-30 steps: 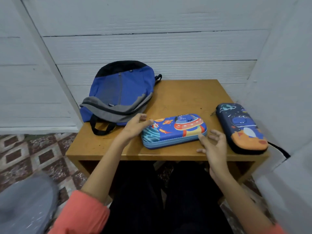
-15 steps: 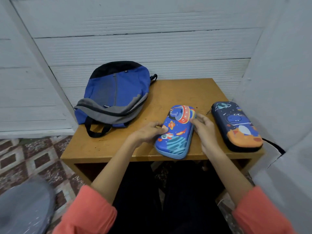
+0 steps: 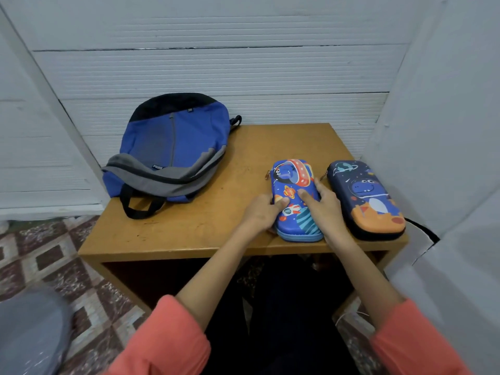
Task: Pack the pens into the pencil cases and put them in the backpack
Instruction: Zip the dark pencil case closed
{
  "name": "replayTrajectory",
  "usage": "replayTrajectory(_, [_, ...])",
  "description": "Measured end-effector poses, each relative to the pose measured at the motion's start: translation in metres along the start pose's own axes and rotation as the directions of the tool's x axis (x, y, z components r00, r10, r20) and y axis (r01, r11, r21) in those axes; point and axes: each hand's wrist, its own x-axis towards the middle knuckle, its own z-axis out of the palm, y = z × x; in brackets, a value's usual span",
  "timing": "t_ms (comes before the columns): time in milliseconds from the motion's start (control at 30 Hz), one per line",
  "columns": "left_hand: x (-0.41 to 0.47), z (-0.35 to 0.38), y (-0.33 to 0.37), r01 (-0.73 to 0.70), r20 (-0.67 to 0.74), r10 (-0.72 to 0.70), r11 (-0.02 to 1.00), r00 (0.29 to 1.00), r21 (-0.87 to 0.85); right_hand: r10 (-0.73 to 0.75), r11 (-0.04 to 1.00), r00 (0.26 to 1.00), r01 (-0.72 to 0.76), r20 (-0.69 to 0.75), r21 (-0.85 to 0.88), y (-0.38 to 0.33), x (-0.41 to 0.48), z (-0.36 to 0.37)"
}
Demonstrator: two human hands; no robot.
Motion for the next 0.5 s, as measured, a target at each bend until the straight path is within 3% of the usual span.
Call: replayTrajectory(500, [0.013,0.032,0.013,-0.02,-0.003,0.02,0.998,1.0,0.065,-0.006,0.957,1.0,-0.002,-0.029,-0.291,0.011,0.01,-0.026])
